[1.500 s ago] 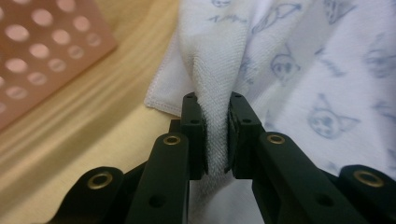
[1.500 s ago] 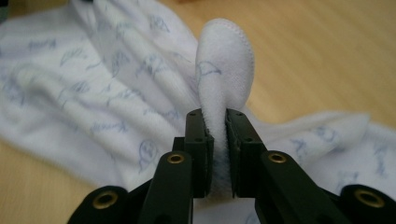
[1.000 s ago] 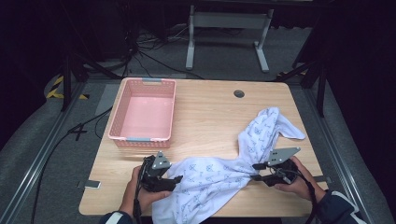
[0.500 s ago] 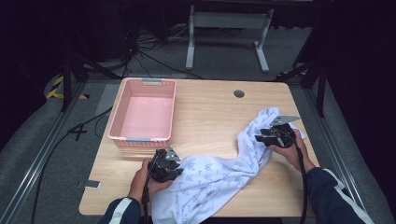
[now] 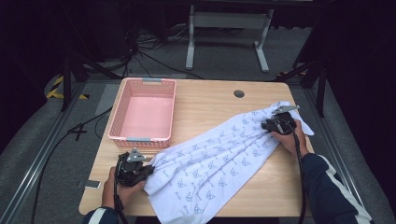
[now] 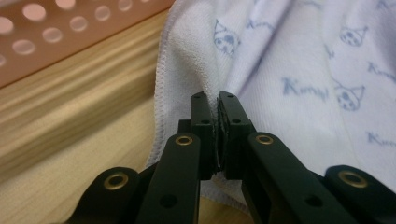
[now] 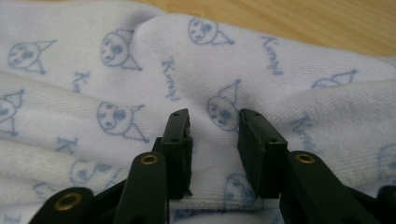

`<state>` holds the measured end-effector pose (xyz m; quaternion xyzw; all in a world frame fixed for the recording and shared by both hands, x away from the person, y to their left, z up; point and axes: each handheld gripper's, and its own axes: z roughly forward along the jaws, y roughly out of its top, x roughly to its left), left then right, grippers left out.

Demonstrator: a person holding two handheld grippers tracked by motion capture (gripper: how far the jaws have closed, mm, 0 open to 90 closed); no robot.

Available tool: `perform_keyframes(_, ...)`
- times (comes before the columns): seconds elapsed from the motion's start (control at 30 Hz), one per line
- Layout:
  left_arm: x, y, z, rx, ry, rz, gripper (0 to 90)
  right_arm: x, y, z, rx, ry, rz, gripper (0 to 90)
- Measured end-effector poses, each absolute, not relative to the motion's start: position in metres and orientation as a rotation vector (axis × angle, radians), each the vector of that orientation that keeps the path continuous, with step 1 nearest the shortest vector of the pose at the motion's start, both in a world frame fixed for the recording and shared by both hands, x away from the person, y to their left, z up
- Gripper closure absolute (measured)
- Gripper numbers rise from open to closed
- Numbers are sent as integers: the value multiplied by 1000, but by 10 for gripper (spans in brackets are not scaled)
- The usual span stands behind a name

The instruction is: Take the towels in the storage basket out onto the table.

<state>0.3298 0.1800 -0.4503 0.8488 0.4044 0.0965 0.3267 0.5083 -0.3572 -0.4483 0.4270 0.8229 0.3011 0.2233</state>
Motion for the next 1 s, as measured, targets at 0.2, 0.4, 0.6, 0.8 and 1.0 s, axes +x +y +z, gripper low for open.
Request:
perform_keyframes(0.2,327,171,-454,2255,1030,208,849,526,-345,-450,1142,2208,784,541)
perform_keyframes(0.4,325,161,-457,2305,975,182,839,509,-349,-439,1185,2202,872,450)
perform_keyframes(0.6,327,152,-459,2309,902,107,831,454,-348,-433,1169,2298,919,434)
perform_keyframes(0.8,327,125,-460,2332,789,20,837,453,-352,-447,1239,2299,826,432)
perform_keyframes(1.0,330,97,-462,2327,698,-28,839,478,-382,-454,1324,2213,889,429)
